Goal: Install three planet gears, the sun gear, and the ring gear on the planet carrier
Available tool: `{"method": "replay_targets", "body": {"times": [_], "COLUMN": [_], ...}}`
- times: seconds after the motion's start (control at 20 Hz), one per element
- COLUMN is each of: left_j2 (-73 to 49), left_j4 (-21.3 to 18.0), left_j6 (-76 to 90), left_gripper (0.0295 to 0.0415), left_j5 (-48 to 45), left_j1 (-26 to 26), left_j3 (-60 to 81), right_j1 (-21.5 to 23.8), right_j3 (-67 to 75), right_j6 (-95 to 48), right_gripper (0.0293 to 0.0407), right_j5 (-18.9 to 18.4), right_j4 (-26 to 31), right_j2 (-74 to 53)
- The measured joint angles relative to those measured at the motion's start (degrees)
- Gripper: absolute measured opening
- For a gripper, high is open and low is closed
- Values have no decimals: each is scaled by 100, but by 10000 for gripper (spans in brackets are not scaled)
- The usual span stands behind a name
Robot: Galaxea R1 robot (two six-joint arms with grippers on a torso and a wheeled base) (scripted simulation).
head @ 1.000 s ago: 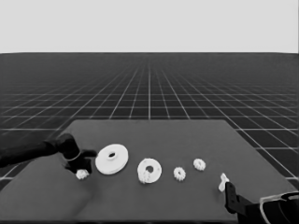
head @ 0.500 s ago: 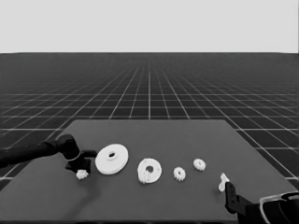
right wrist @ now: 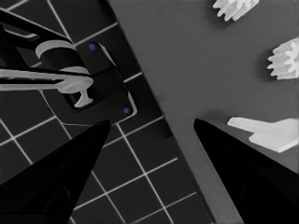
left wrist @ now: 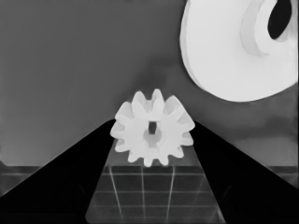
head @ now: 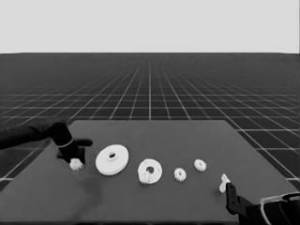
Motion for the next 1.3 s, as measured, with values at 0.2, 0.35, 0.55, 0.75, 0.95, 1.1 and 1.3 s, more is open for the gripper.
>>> {"method": "replay_targets", "body": {"times": [0.2,0.35,0.55,0.75,0.95,1.1,1.3], "left_j2": [-4,3608,5033,5271,5434,5453,5457], "left_j4": [-37,118,41,342,697,732,741], "left_j6": [1,-2869,-2253,-2002,-1753,-1721,-1715], "left_gripper": [312,312,312,312,312,312,371], "left_j5": [32,551,449,286,44,13,6], "left_j1": [-44,-176,-182,132,587,632,640], "left_j3": [6,-905,-2758,-3272,-3740,-3802,-3815], "right_j1": [0,0,0,0,0,0,0], "right_j3": [0,0,0,0,0,0,0], "right_j6": [0,0,0,0,0,0,0], "right_gripper": [385,385,385,385,385,385,385], "right_j5": [0,0,0,0,0,0,0], "right_j4": [0,0,0,0,0,0,0], "right_j2": [0,0,0,0,0,0,0]}}
